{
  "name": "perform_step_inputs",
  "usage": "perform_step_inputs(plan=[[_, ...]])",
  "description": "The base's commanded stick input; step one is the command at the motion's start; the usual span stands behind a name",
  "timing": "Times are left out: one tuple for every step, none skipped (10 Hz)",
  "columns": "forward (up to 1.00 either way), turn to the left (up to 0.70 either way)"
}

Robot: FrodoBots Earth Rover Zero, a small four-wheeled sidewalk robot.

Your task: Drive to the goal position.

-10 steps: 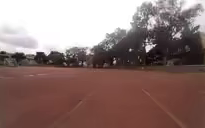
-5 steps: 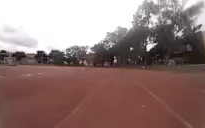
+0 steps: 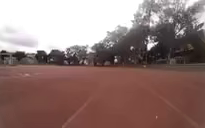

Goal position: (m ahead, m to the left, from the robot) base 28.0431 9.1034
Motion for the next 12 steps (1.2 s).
perform_step_inputs(plan=[[0.70,-0.35],[0.70,-0.35],[0.70,-0.17],[0.70,0.00],[0.70,0.00],[0.70,0.00],[0.70,0.00],[0.70,-0.12],[0.70,-0.34],[0.70,-0.35],[0.70,-0.32],[0.70,-0.11]])
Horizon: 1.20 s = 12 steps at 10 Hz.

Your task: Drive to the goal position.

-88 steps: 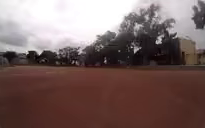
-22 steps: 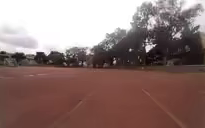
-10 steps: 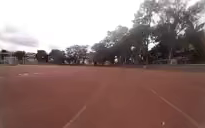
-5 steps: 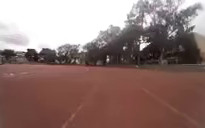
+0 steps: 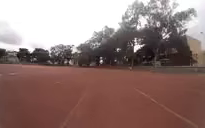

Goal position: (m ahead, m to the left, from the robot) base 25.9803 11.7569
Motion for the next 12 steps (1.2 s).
perform_step_inputs(plan=[[0.70,0.00],[0.70,0.00],[0.70,0.00],[0.70,0.00],[0.70,0.00],[0.70,0.00],[0.70,0.00],[0.70,0.00],[0.70,0.00],[0.70,0.00],[0.70,0.00],[0.70,0.00]])
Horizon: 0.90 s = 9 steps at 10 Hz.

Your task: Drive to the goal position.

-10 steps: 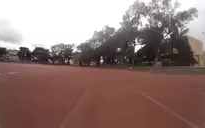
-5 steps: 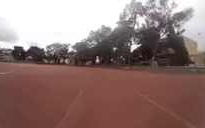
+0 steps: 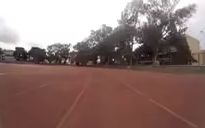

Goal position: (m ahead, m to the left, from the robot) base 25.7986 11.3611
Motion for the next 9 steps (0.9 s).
perform_step_inputs(plan=[[0.70,0.00],[0.70,0.00],[0.70,0.00],[0.70,0.00],[0.70,0.00],[0.70,0.00],[0.70,0.00],[0.70,0.00],[0.70,0.00]])
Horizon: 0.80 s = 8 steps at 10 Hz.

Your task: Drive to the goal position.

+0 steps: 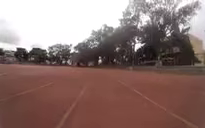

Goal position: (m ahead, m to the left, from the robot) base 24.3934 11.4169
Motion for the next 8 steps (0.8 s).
perform_step_inputs(plan=[[0.70,0.00],[0.70,0.00],[0.70,0.00],[0.70,0.00],[0.70,0.00],[0.70,0.00],[0.70,0.00],[0.70,0.00]])
